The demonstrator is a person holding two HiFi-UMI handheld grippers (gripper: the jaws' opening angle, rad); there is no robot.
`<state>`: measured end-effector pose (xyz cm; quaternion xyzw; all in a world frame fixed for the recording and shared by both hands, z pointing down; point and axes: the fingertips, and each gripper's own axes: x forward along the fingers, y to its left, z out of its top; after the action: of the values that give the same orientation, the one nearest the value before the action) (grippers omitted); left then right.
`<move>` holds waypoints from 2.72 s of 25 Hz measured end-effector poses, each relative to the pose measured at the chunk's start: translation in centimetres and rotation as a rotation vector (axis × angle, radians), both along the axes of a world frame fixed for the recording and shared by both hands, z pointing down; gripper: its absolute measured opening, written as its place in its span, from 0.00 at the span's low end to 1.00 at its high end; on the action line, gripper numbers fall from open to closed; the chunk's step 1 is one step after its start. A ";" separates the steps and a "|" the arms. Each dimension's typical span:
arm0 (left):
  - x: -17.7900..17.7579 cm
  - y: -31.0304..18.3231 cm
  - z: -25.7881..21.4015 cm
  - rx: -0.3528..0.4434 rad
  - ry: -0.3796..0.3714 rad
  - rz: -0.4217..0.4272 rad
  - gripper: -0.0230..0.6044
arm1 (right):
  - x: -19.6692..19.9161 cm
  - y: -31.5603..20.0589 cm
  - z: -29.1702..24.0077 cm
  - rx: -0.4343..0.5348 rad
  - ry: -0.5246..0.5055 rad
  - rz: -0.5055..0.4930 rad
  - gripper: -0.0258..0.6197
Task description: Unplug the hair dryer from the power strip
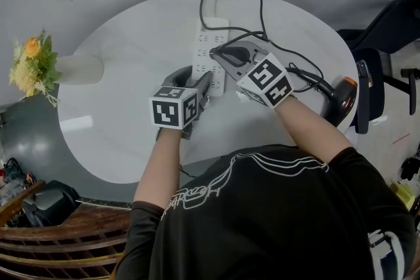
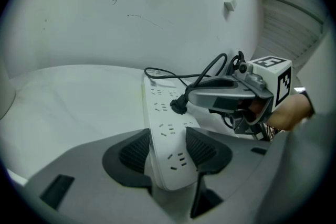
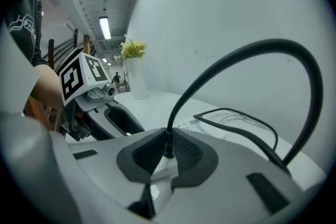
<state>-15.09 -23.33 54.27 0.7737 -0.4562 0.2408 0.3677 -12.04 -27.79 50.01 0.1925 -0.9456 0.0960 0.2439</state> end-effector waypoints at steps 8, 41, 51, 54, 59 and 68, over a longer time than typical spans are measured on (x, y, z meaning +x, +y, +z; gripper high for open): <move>0.0 0.1 0.0 -0.011 -0.002 0.008 0.39 | -0.5 1.0 -0.1 0.121 0.107 -0.047 0.08; 0.3 0.1 0.0 0.010 0.006 0.032 0.39 | 0.3 0.6 -0.2 0.030 0.066 -0.018 0.08; 0.4 0.1 0.0 0.017 0.015 0.027 0.39 | 0.4 0.0 -1.4 0.057 0.038 0.006 0.08; 0.3 0.1 0.0 0.021 0.018 0.026 0.39 | 1.2 -2.3 -3.8 0.048 -0.044 0.064 0.08; 0.3 0.2 0.0 0.017 0.017 0.017 0.39 | 2.5 -3.0 -4.4 0.025 -0.033 0.067 0.08; 0.2 0.1 -0.5 0.081 -0.018 0.018 0.39 | 3.0 -2.2 -6.0 -0.050 -0.122 0.103 0.08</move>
<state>-14.87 -23.24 53.74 0.7899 -0.4619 0.2323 0.3299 -9.05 -29.98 44.01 0.2287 -0.9449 0.1434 0.1852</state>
